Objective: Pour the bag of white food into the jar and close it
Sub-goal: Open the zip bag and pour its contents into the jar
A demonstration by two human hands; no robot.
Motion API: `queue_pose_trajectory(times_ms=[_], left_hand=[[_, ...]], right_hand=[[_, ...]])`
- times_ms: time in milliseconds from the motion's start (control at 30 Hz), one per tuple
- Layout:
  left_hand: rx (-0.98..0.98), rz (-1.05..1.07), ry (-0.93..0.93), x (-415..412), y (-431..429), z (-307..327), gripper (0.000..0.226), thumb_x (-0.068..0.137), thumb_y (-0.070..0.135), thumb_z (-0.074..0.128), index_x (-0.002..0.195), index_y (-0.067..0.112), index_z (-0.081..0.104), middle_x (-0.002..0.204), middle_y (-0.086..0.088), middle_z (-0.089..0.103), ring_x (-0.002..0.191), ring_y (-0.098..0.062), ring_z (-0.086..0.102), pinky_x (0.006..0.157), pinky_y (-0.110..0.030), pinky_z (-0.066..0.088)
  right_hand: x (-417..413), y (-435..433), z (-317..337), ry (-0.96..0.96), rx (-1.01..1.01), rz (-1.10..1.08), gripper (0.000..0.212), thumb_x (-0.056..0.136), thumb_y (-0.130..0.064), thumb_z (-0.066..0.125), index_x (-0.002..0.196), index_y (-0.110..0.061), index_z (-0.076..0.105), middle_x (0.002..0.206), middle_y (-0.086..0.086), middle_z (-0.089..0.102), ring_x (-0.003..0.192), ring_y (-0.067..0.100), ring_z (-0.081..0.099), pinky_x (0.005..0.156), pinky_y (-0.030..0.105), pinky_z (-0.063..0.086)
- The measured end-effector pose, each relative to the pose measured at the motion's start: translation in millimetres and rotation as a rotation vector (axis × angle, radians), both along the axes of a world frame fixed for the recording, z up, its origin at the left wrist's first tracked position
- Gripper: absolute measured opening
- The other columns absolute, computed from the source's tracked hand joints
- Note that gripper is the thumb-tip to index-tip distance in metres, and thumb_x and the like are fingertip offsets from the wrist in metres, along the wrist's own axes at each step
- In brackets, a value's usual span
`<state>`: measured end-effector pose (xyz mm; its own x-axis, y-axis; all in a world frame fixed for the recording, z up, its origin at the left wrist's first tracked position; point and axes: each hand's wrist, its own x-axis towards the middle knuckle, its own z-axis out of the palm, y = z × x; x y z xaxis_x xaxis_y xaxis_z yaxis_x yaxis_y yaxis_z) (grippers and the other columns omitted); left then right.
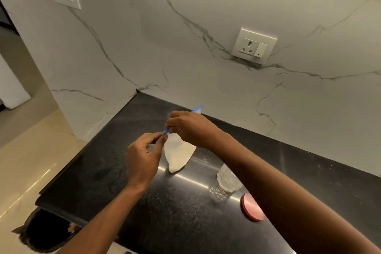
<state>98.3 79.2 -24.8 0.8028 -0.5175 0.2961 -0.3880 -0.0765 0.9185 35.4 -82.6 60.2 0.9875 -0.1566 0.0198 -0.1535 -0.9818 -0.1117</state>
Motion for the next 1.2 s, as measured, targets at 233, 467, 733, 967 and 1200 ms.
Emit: queue_pose_trajectory(times_ms=[233, 467, 733, 967, 1200], left_hand=[[-0.008, 0.025, -0.023, 2, 8, -6, 0.023, 0.093, 0.019, 0.078, 0.113, 0.008, 0.079, 0.103, 0.000, 0.077, 0.096, -0.009, 0.072, 0.077, -0.038, 0.066], [-0.024, 0.041, -0.006, 10, 7, -6, 0.021, 0.094, 0.017, 0.078, 0.113, 0.009, 0.079, 0.102, -0.002, 0.078, 0.097, -0.011, 0.073, 0.078, -0.036, 0.065], [-0.020, 0.049, 0.033, 41, -18, -1, 0.021, 0.097, 0.025, 0.074, 0.116, 0.018, 0.078, 0.097, 0.011, 0.076, 0.089, 0.001, 0.070, 0.073, -0.019, 0.057], [0.002, 0.015, 0.389, 48, -61, 19, 0.036, 0.088, 0.037, 0.083, 0.111, 0.018, 0.064, 0.094, 0.003, 0.065, 0.082, -0.009, 0.062, 0.072, -0.022, 0.051], [0.187, -0.398, 0.742, 5, -33, 28, 0.031, 0.091, 0.041, 0.078, 0.081, 0.011, 0.081, 0.084, -0.011, 0.082, 0.080, -0.023, 0.079, 0.069, -0.032, 0.066]], right_hand=[[-14, -38, 16, 0.045, -0.049, -0.054, 0.023, 0.103, -0.018, 0.063, 0.123, -0.015, 0.074, 0.123, 0.004, 0.068, 0.112, 0.019, 0.061, 0.088, 0.031, 0.055], [-28, -68, 19, 0.099, -0.033, -0.203, 0.023, 0.104, -0.020, 0.061, 0.122, -0.016, 0.074, 0.120, 0.004, 0.068, 0.113, 0.021, 0.060, 0.087, 0.033, 0.051], [-63, -58, 18, 0.058, 0.185, -0.379, 0.018, 0.098, -0.020, 0.065, 0.110, -0.014, 0.077, 0.107, 0.002, 0.076, 0.094, 0.018, 0.069, 0.084, 0.036, 0.058], [-75, 30, -4, -0.399, 0.865, -0.622, 0.006, 0.085, -0.010, 0.077, 0.080, -0.006, 0.076, 0.069, 0.008, 0.076, 0.057, 0.023, 0.073, 0.058, 0.036, 0.063], [-84, 79, -40, -0.570, 1.219, -0.677, 0.021, 0.096, -0.026, 0.074, 0.091, -0.006, 0.077, 0.080, 0.013, 0.079, 0.067, 0.026, 0.078, 0.058, 0.037, 0.063]])
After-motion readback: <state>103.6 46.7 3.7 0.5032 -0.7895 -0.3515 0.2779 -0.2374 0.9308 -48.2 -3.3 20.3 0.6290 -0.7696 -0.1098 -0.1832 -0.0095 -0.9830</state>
